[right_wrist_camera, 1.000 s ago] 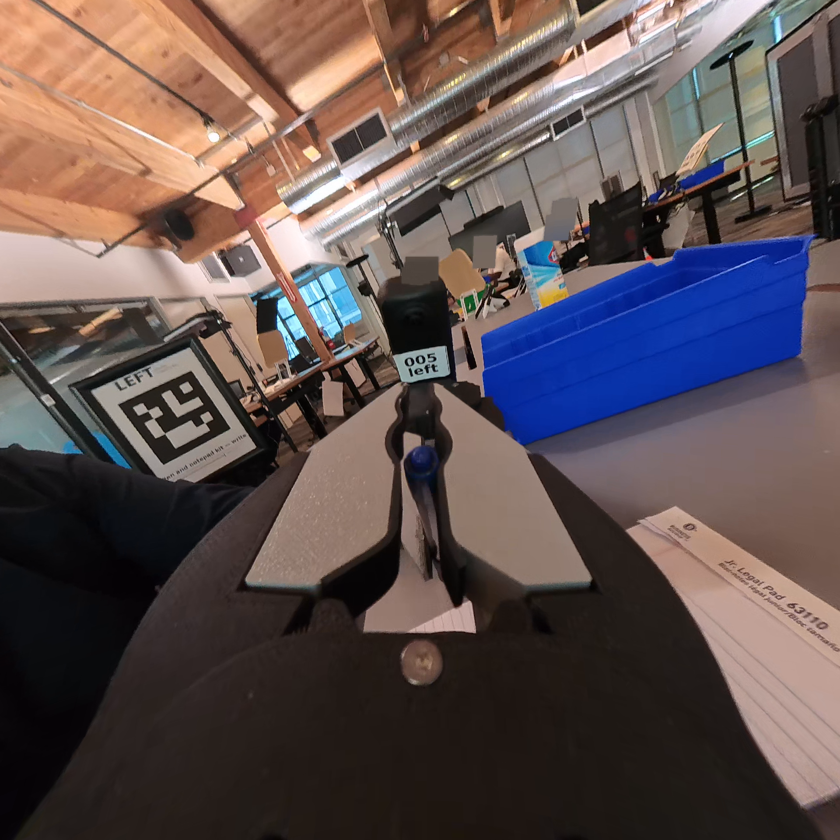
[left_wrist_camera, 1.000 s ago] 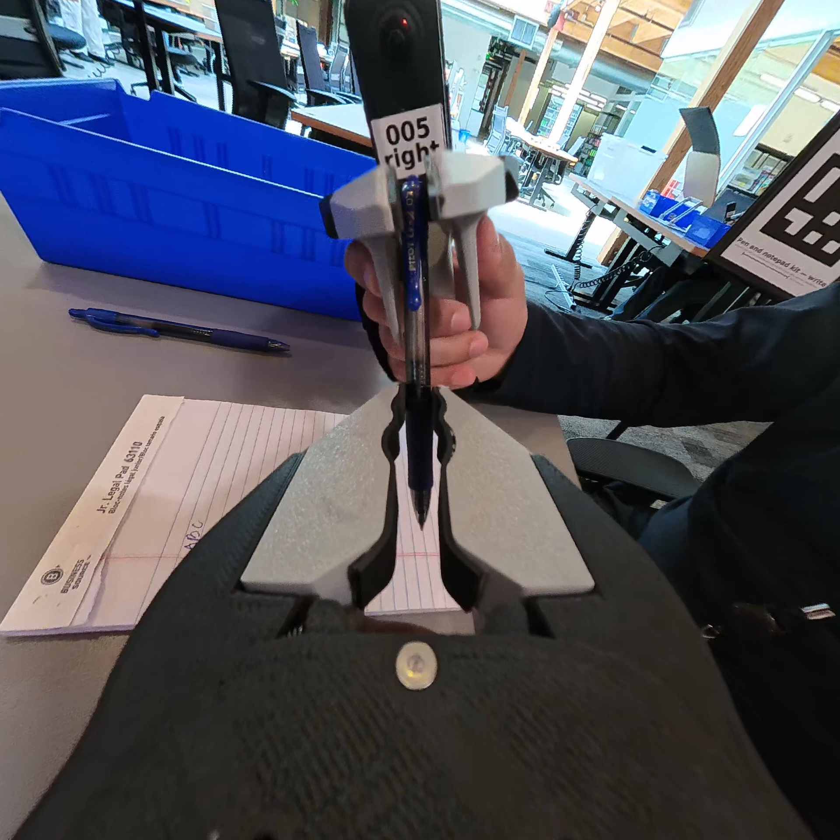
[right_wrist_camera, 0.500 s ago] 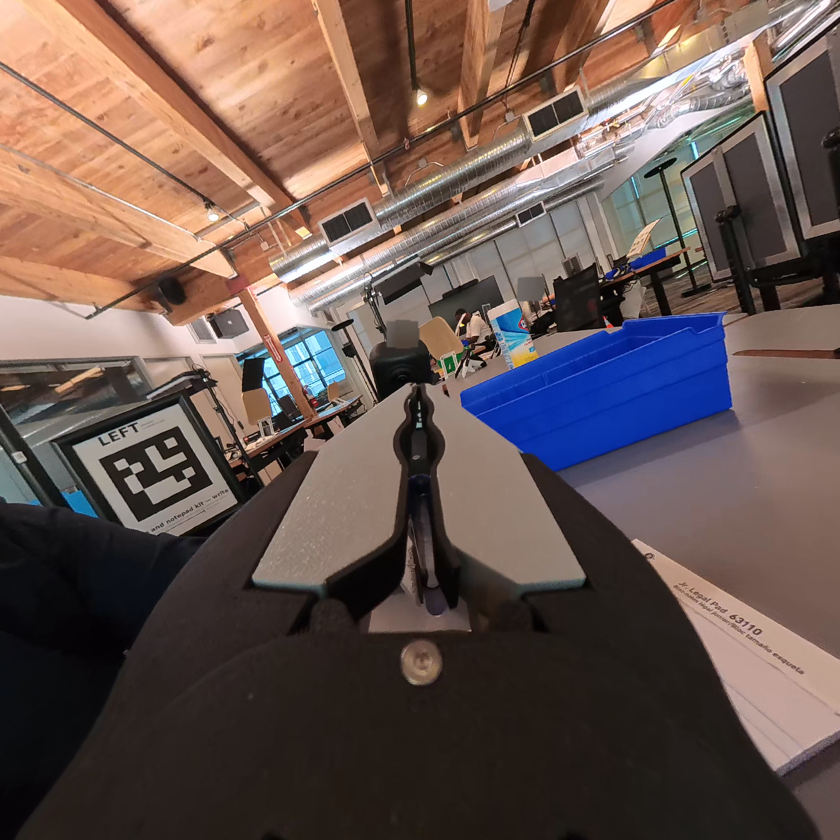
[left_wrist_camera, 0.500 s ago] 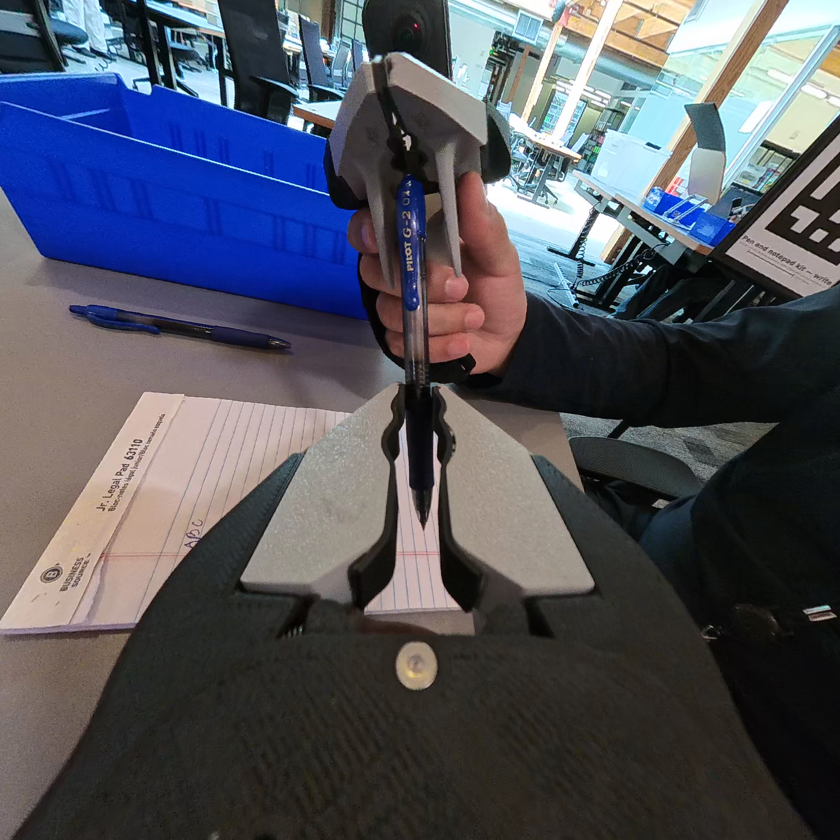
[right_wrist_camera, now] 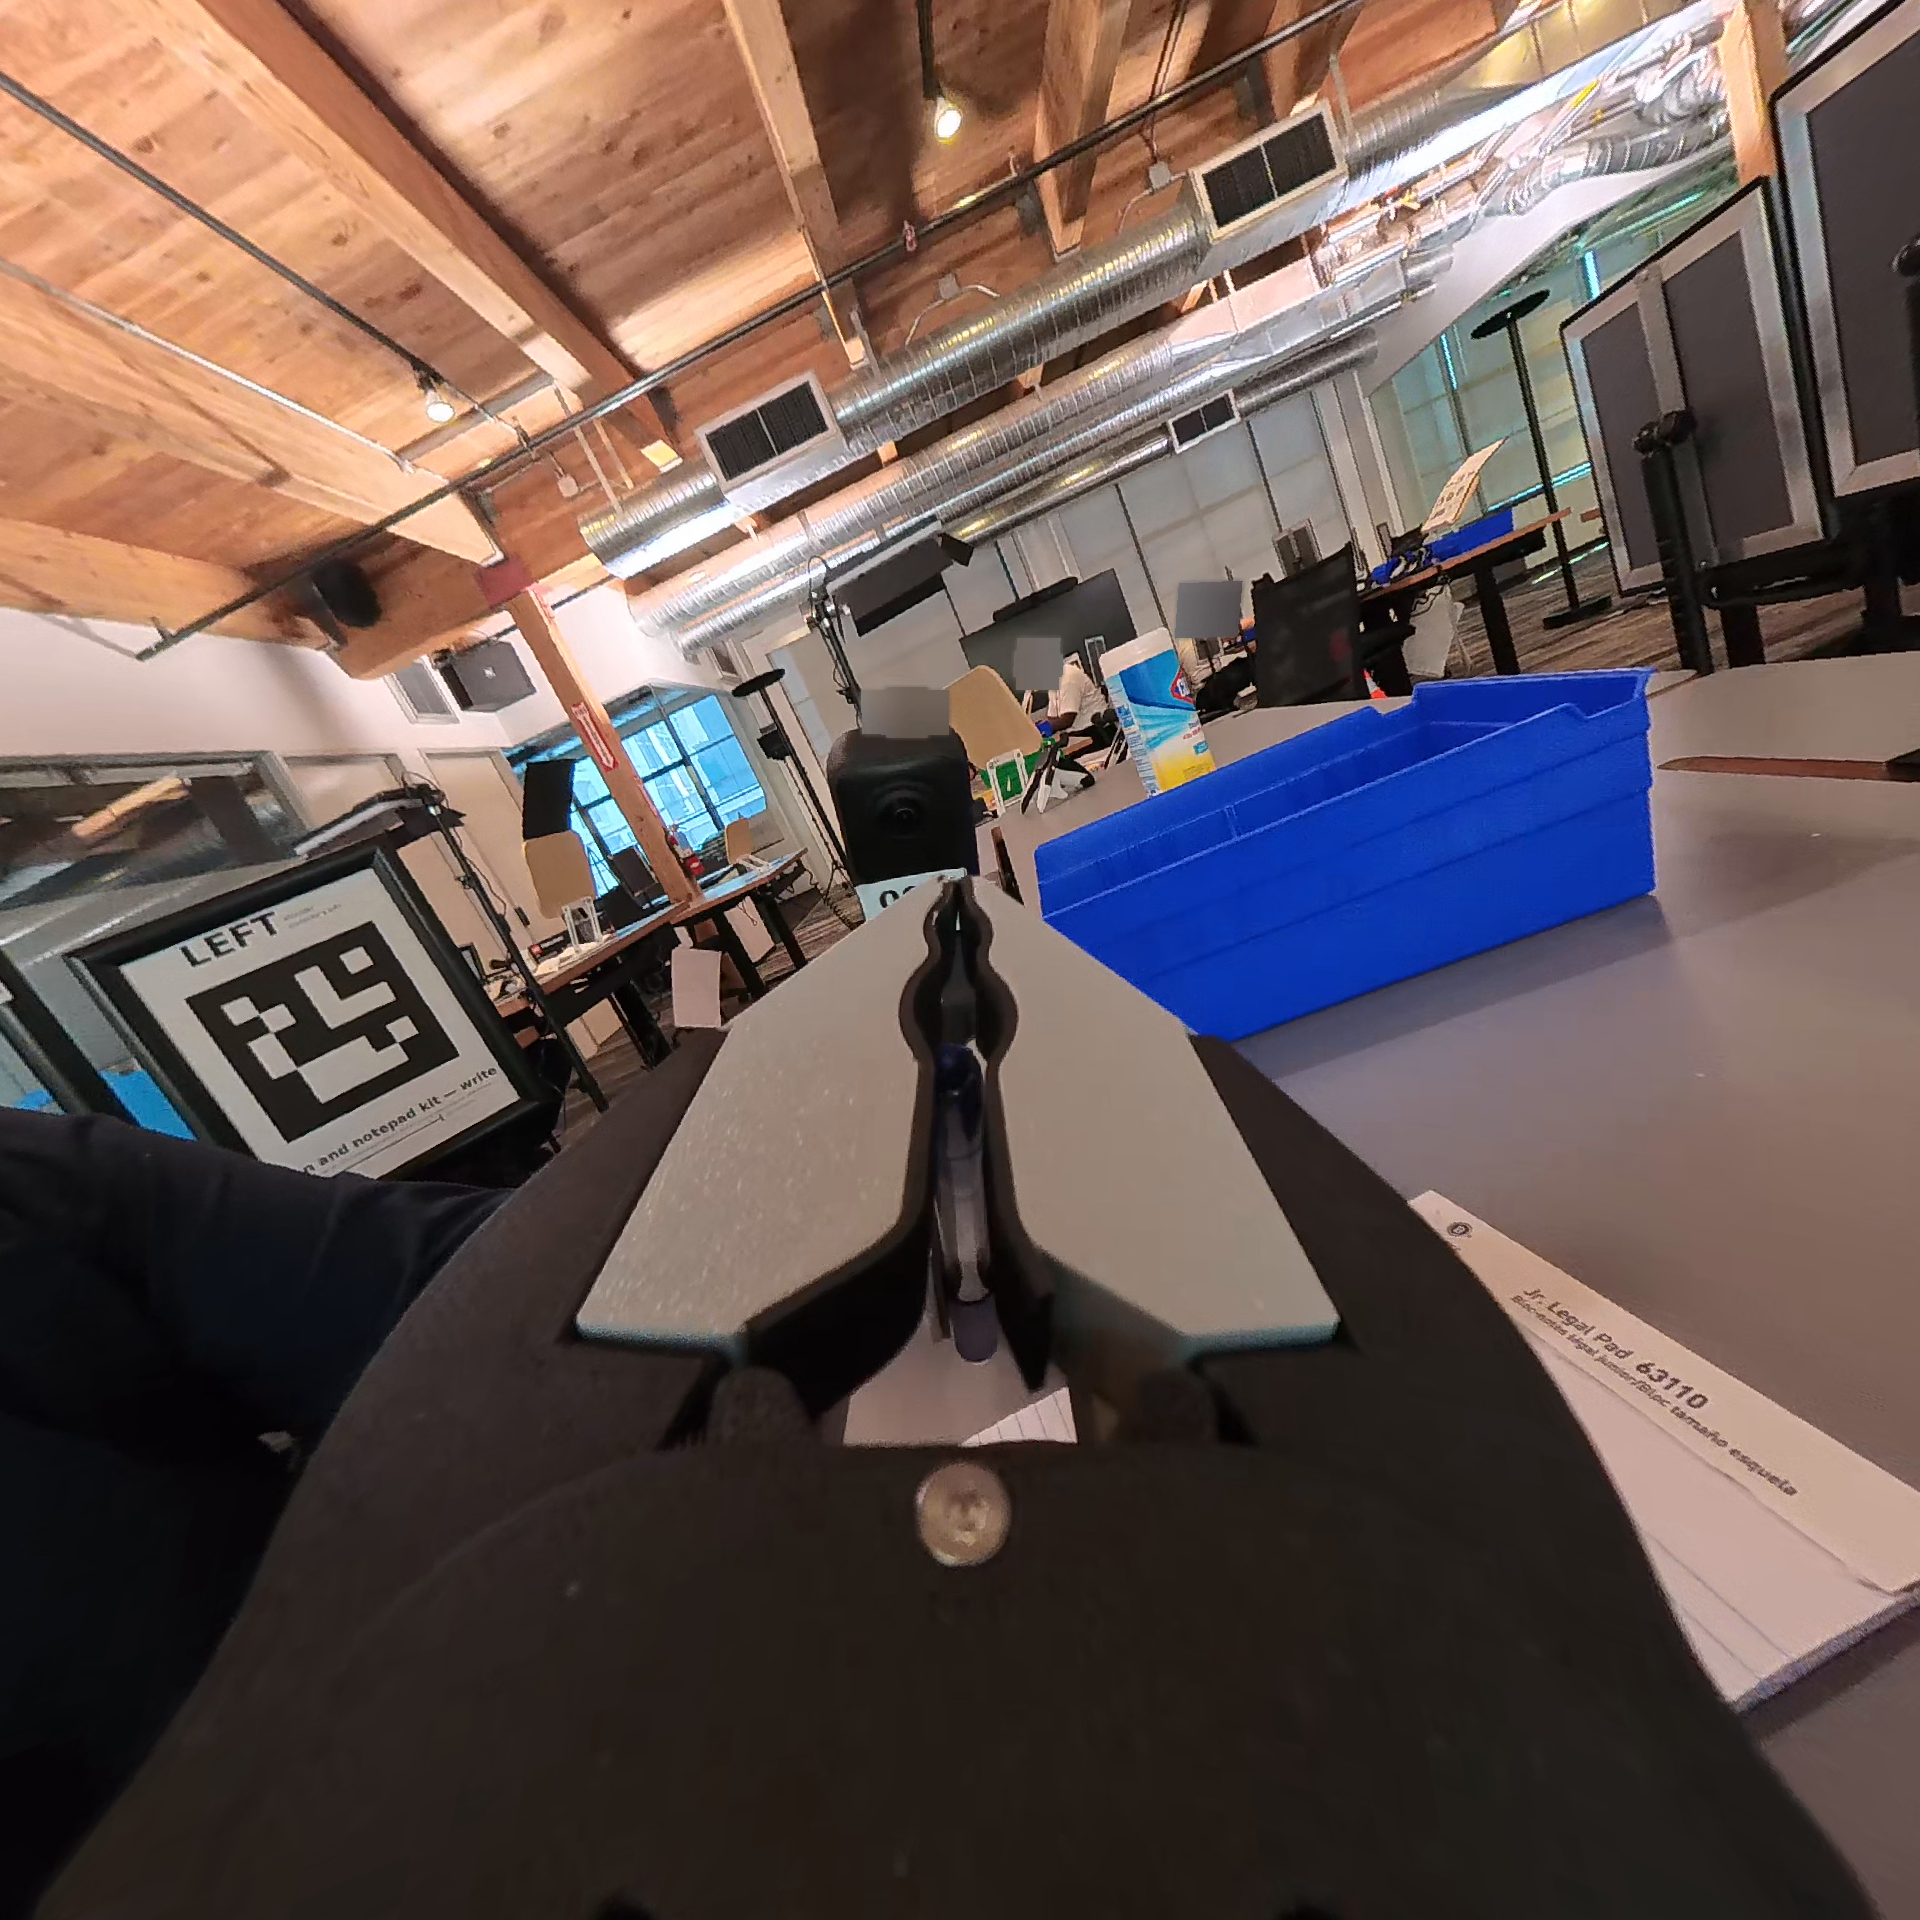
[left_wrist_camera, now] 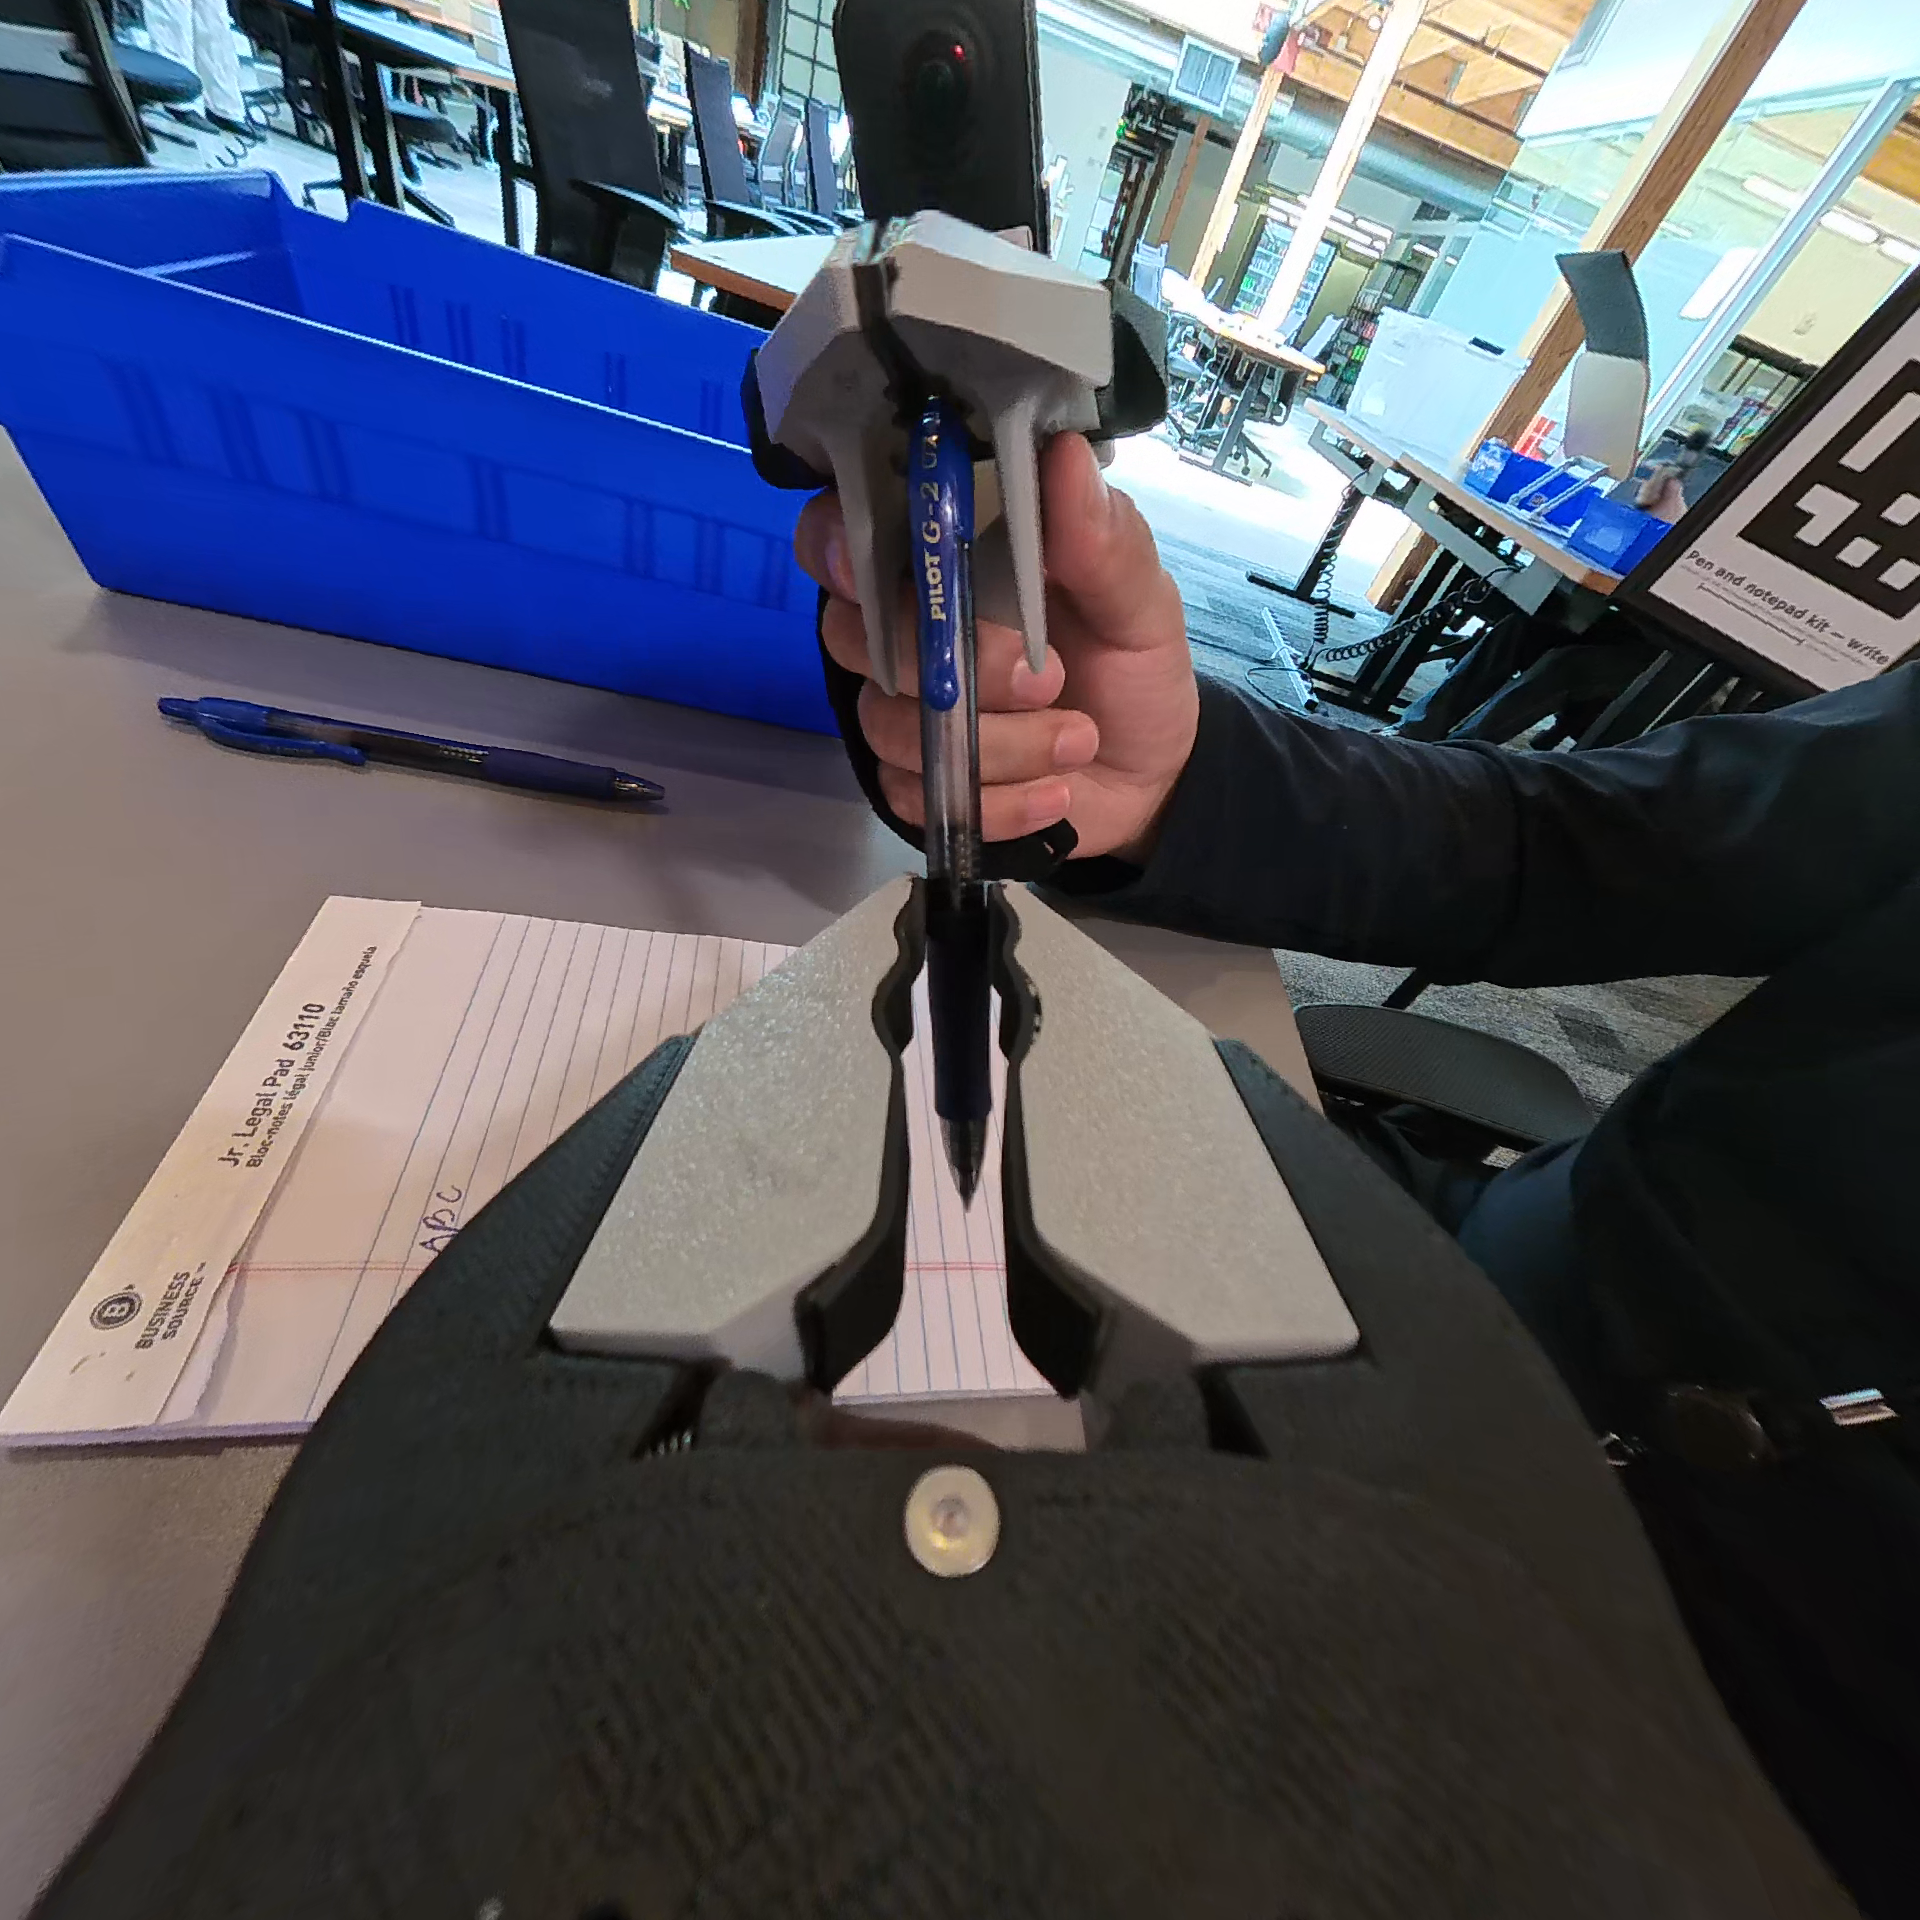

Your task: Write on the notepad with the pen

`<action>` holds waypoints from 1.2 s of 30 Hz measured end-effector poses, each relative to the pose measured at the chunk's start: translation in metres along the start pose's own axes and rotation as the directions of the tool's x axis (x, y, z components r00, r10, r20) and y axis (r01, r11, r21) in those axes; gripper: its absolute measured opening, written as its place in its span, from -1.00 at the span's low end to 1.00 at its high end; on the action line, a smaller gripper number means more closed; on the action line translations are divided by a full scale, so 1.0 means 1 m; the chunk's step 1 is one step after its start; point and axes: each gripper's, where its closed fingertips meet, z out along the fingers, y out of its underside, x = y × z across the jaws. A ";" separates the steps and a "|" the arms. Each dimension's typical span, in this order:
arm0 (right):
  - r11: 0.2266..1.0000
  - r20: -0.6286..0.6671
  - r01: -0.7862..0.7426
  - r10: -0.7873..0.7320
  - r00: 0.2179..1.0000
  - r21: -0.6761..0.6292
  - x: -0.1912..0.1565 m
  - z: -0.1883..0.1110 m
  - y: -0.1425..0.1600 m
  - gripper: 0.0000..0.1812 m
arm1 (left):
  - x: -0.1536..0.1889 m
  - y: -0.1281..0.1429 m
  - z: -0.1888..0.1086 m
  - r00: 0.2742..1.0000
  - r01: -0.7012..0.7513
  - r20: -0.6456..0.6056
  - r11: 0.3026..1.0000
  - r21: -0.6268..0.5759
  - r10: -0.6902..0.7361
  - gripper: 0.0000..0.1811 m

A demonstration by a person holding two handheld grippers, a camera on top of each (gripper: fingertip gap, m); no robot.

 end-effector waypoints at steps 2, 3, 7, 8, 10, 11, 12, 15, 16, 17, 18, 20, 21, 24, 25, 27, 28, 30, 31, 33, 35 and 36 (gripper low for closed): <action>1.000 0.003 -0.003 0.003 1.000 0.000 0.000 0.000 0.000 -1.00 | 0.001 0.000 0.000 1.000 0.001 -0.004 1.000 0.002 -0.001 -0.90; 1.000 0.006 -0.006 0.006 1.000 0.001 0.000 0.000 0.000 -1.00 | 0.000 0.000 0.000 1.000 0.001 -0.004 1.000 0.003 -0.001 -0.91; 1.000 0.023 -0.011 0.011 1.000 -0.018 -0.002 0.001 0.003 -1.00 | 0.001 -0.001 0.000 1.000 -0.010 -0.002 1.000 0.005 0.010 -0.91; 1.000 0.024 -0.007 0.008 1.000 -0.024 -0.003 0.001 0.004 -1.00 | 0.001 0.000 0.000 1.000 -0.010 -0.003 1.000 0.001 0.010 -0.91; 0.999 0.012 0.004 -0.003 1.000 -0.037 -0.002 0.001 0.006 -1.00 | -0.001 0.002 0.001 1.000 -0.013 0.007 1.000 -0.009 0.013 -0.91; 0.999 0.012 0.003 -0.002 1.000 -0.041 -0.002 0.001 0.007 -1.00 | -0.001 0.003 0.001 1.000 -0.014 0.012 1.000 -0.013 0.015 -0.91; 0.999 0.012 -0.003 0.003 1.000 -0.041 -0.002 0.001 0.007 -1.00 | -0.002 0.003 0.002 1.000 -0.018 0.017 1.000 -0.014 0.019 -0.91; 0.999 0.018 -0.018 0.018 1.000 -0.035 -0.002 0.001 0.007 -1.00 | -0.003 0.003 0.002 1.000 -0.018 0.021 1.000 -0.011 0.019 -0.92; 0.999 0.014 -0.016 0.017 1.000 -0.029 -0.002 0.001 0.007 -1.00 | -0.004 0.002 0.002 0.999 -0.017 0.027 1.000 -0.009 0.018 -0.91; 1.000 0.006 -0.013 0.013 1.000 -0.024 -0.001 0.001 0.007 -1.00 | -0.006 0.002 0.001 0.999 -0.015 0.041 1.000 -0.007 0.015 -0.92; 1.000 0.001 -0.012 0.012 1.000 -0.023 -0.001 0.001 0.007 -1.00 | -0.008 0.001 0.001 0.999 -0.009 0.051 1.000 -0.005 0.009 -0.92; 0.999 -0.001 -0.003 0.003 1.000 -0.034 -0.002 0.004 0.010 -1.00 | -0.010 0.004 0.002 0.998 -0.009 0.060 1.000 -0.023 0.011 -0.92; 0.998 -0.001 0.014 -0.014 1.000 -0.053 -0.005 0.007 0.014 -1.00 | -0.009 0.008 0.005 0.998 -0.020 0.063 0.999 -0.044 0.023 -0.92; 0.991 -0.006 0.069 -0.070 0.998 -0.116 -0.010 0.019 0.028 -1.00 | 0.001 0.017 0.018 0.998 -0.047 0.037 0.994 -0.099 0.051 -0.93; 0.990 0.003 0.067 -0.067 0.998 -0.128 -0.013 0.024 0.032 -1.00 | 0.004 0.017 0.023 0.998 -0.049 0.031 0.993 -0.104 0.052 -0.93; 0.979 -0.003 0.092 -0.094 0.996 -0.181 -0.013 0.032 0.043 -1.00 | 0.005 0.018 0.029 0.997 -0.063 0.033 0.992 -0.113 0.067 -0.93; 0.972 -0.013 0.120 -0.125 0.992 -0.202 -0.013 0.034 0.046 -1.00 | 0.004 0.018 0.029 0.997 -0.062 0.035 0.991 -0.116 0.066 -0.93; 0.978 -0.007 0.114 -0.117 0.993 -0.175 -0.014 0.032 0.041 -1.00 | 0.007 0.017 0.027 0.998 -0.057 0.008 0.993 -0.105 0.058 -0.92; 0.985 0.011 0.087 -0.087 0.996 -0.151 -0.014 0.029 0.037 -1.00 | 0.007 0.016 0.026 0.998 -0.059 0.007 0.993 -0.100 0.060 -0.92; 0.993 0.013 0.060 -0.059 0.998 -0.102 -0.011 0.021 0.026 -1.00 | 0.005 0.013 0.022 0.999 -0.042 0.008 0.996 -0.080 0.043 -0.92; 0.996 -0.005 0.061 -0.061 0.998 -0.071 -0.006 0.011 0.016 -1.00 | 0.000 0.008 0.017 1.000 -0.024 0.019 0.999 -0.046 0.025 -0.92; 0.997 -0.006 0.050 -0.051 0.999 -0.055 -0.005 0.008 0.012 -1.00 | -0.001 0.005 0.013 1.000 -0.018 0.019 0.999 -0.026 0.019 -0.92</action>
